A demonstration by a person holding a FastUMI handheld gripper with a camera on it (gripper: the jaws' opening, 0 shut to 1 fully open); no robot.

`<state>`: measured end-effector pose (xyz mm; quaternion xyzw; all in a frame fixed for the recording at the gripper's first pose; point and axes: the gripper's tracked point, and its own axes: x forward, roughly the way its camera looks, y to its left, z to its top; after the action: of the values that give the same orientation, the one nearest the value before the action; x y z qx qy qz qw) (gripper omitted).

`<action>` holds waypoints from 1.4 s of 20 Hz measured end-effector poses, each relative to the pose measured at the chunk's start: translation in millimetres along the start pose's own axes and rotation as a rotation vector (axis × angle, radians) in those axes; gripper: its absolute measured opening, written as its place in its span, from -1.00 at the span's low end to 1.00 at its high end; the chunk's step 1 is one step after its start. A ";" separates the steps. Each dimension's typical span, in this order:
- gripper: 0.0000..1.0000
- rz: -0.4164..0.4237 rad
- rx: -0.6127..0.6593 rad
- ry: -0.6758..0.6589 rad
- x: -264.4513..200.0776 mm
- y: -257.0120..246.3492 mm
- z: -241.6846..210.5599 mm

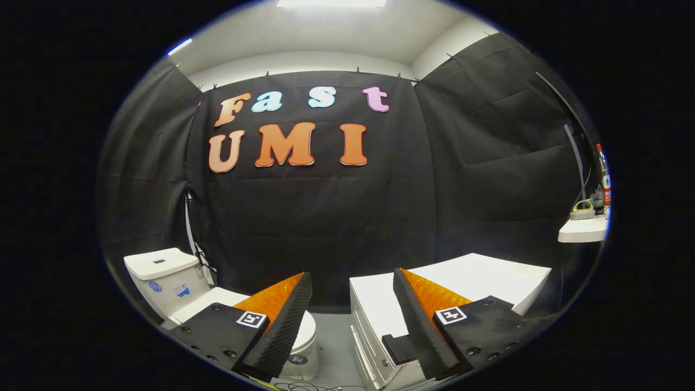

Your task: Open the toilet lid.

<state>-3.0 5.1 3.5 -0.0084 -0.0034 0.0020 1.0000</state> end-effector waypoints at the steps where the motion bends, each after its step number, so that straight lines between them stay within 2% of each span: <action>1: 0.95 0.000 0.001 0.000 -0.1 0.3 0.1; 12: 0.94 0.005 -0.012 -0.006 0.2 5.0 1.4; 17: 0.94 0.050 -0.027 -0.100 15.4 35.0 46.8; 21: 0.94 0.086 0.047 -0.190 47.0 72.9 93.6; 24: 0.94 0.131 0.153 -0.156 67.9 116.4 76.9; 28: 0.94 0.127 0.294 -0.068 81.2 148.3 7.4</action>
<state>77.6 153.8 9.0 0.1379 -0.0365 0.0660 0.9876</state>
